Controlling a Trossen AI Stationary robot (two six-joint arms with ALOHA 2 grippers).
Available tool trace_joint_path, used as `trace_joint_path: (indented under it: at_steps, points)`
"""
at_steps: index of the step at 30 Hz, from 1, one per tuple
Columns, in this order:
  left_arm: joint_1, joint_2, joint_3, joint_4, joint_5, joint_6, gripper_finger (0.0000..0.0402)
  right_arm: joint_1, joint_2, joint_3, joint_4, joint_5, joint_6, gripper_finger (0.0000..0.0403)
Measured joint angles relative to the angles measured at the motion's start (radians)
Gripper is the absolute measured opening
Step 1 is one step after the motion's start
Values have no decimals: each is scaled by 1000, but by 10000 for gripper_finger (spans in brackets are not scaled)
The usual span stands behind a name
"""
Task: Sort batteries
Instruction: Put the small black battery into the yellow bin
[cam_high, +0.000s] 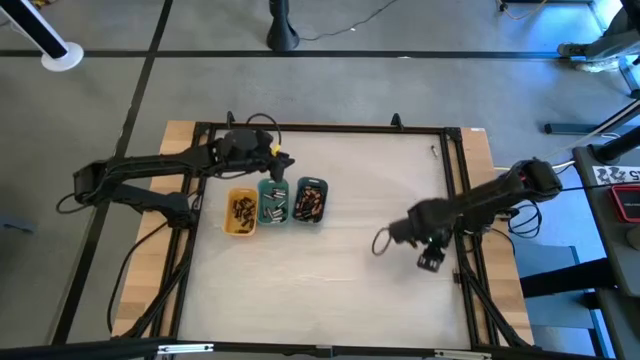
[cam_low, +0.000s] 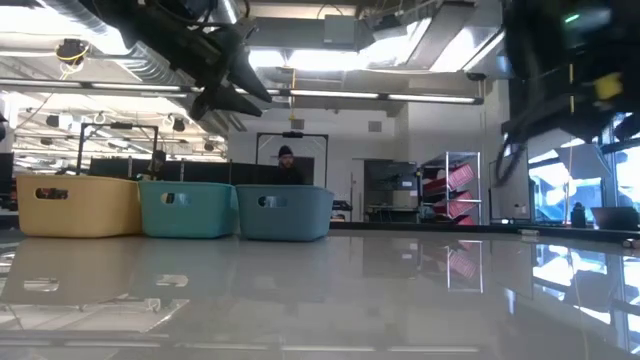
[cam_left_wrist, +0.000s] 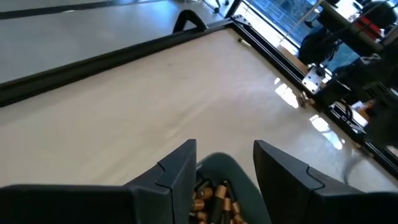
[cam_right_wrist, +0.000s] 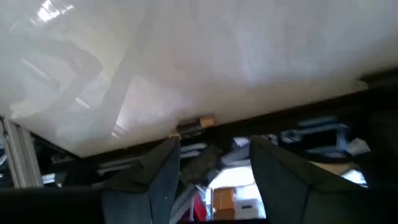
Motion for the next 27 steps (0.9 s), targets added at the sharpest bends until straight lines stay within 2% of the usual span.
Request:
trace_joint_path:
  at_steps: [5,10,13,21,27]
  points:
    - [19,0,0,0,-1,16,148,119,1,-59,130,-19,139,195]
    - [27,0,0,1,-1,21,148,201,19,-126,193,-91,251,201]
    - [27,0,0,1,-1,22,148,231,33,-152,212,-107,276,227]
    - [26,0,0,1,-1,11,148,235,75,-193,263,-120,271,331]
    - [24,0,0,0,0,-7,148,297,105,-199,335,-135,244,362]
